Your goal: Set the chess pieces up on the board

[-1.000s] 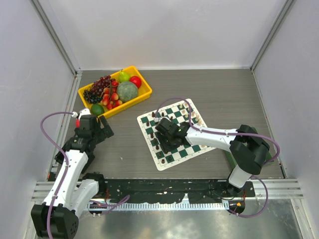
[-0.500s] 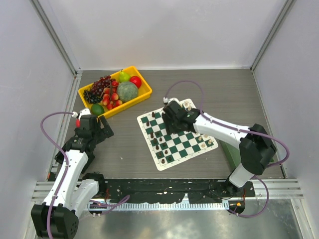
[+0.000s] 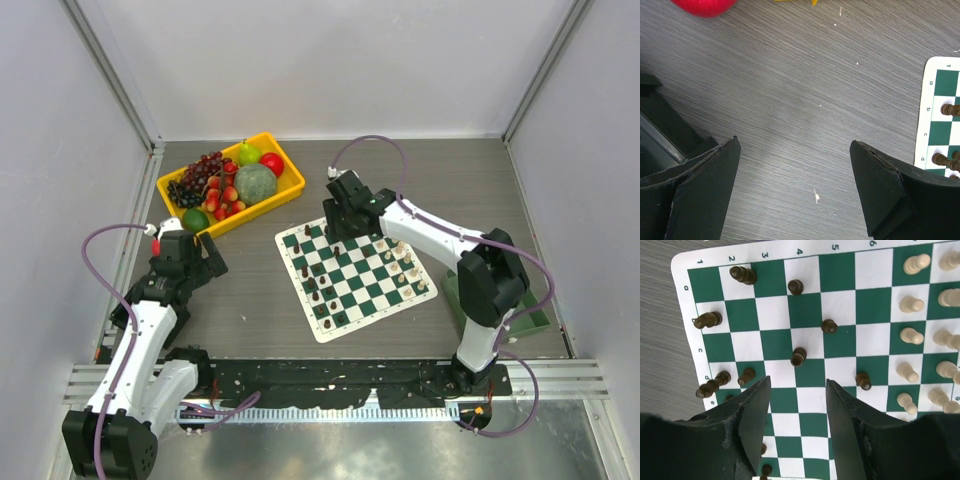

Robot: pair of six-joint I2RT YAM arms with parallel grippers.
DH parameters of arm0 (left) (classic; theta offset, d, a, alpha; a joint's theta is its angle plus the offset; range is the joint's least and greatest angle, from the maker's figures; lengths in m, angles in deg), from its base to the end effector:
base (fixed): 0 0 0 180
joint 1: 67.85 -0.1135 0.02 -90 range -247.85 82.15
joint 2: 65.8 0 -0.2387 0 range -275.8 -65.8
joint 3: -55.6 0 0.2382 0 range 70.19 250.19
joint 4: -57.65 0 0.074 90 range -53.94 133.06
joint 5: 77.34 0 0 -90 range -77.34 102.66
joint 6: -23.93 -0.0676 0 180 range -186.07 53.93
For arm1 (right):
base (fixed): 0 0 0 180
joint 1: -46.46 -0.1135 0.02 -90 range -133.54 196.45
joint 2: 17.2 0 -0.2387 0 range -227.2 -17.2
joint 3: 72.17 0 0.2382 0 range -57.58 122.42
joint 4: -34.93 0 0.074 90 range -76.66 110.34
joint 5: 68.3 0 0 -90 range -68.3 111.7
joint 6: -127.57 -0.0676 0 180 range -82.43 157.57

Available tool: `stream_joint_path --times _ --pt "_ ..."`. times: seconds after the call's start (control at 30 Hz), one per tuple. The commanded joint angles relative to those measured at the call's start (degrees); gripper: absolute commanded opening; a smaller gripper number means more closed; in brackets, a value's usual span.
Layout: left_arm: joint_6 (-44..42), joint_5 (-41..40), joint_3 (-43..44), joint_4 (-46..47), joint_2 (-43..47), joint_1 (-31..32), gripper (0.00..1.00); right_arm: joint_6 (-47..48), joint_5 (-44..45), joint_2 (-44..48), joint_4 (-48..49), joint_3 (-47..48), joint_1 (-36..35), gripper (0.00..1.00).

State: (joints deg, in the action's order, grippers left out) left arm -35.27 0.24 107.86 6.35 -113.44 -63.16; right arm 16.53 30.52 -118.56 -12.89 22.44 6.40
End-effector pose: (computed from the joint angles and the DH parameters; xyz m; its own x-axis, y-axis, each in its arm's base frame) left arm 0.1932 -0.0013 0.2072 -0.5884 -0.4535 -0.6694 -0.4290 0.8769 -0.2169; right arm 0.3015 0.2400 0.2048 -0.7860 -0.1974 -0.5859 -0.3062 0.9476 0.0915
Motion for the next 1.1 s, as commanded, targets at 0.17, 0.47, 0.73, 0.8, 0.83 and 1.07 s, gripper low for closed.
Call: stream_joint_path --times 0.17,0.47,0.73,0.8,0.83,1.07 --pt "-0.9 -0.8 0.6 0.5 0.8 -0.3 0.99 1.8 -3.5 -8.2 -2.3 11.6 -0.3 0.54" --pt "-1.0 -0.7 0.8 0.3 0.9 -0.3 0.99 2.8 -5.5 -14.0 -3.2 17.4 -0.6 0.54" --pt "-1.0 -0.4 0.5 0.3 1.6 -0.3 0.99 3.3 -3.5 -17.9 -3.6 21.7 -0.7 0.54" --pt "-0.9 -0.3 0.6 0.3 1.7 -0.3 0.99 3.7 -2.9 -19.0 -3.9 23.1 -0.7 0.54" --pt "-0.9 -0.3 0.6 0.4 1.6 -0.3 0.99 3.9 -2.2 -19.7 -4.2 23.9 -0.7 0.54" --pt "-0.9 -0.1 0.3 0.7 1.5 -0.3 0.99 2.8 -2.5 -21.7 -5.1 27.6 -0.7 0.5"
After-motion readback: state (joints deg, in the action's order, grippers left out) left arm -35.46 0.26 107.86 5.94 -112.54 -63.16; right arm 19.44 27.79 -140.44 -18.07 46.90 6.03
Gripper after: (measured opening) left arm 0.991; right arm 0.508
